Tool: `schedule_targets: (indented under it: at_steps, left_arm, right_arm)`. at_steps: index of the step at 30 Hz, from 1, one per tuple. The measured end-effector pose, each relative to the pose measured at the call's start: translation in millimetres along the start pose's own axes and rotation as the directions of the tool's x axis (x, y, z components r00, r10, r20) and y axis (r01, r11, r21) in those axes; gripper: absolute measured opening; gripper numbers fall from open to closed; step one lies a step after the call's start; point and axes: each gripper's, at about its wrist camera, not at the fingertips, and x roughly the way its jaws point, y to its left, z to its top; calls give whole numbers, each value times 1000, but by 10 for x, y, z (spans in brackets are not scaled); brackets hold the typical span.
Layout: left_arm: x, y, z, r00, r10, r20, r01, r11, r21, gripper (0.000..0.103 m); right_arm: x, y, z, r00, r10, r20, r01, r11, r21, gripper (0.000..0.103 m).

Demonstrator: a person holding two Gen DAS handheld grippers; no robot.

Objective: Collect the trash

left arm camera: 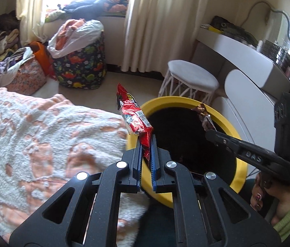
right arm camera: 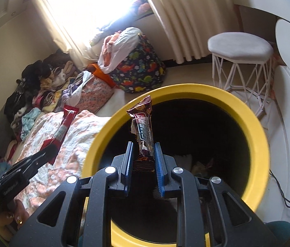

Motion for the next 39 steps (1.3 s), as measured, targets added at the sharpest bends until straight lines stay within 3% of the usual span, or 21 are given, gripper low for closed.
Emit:
schedule_targets:
  at_steps: [8, 11, 17, 25, 30, 33, 36, 39]
  left_arm:
    - [154, -258, -50, 998, -45, -39, 47, 997, 58, 4]
    - [209, -345, -67, 997, -57, -54, 61, 995, 77, 4]
    - [306, -504, -99, 994, -81, -79, 90, 990, 107, 4]
    - [301, -557, -135, 994, -73, -79, 82, 989, 121, 35]
    - [215, -515, -131, 997, -58, -56, 64, 992, 109, 67]
    - [147, -480, -132, 998, -43, -36, 46, 994, 104, 80]
    - [76, -424, -138, 999, -24, -23, 26, 995, 95, 92]
    - [4, -376, -148, 1000, -13, -13, 14, 996, 92, 92]
  right_arm:
    - [-44, -248, 4, 999, -31, -17, 32, 997, 64, 23]
    - [-89, -323, 11, 999, -41, -13, 42, 996, 83, 33]
    - [-225, -432, 10, 997, -72, 2, 72, 993, 94, 40]
    - [-412, -479, -12, 994, -108, 21, 106, 991, 76, 51]
    - [-519, -414, -26, 993, -115, 36, 114, 992, 52, 63]
    - [-575, -345, -32, 992, -114, 50, 112, 993, 33, 70]
    - [-608, -277, -25, 992, -114, 61, 114, 993, 12, 78]
    - [-648, -204, -41, 991, -115, 70, 116, 993, -13, 84]
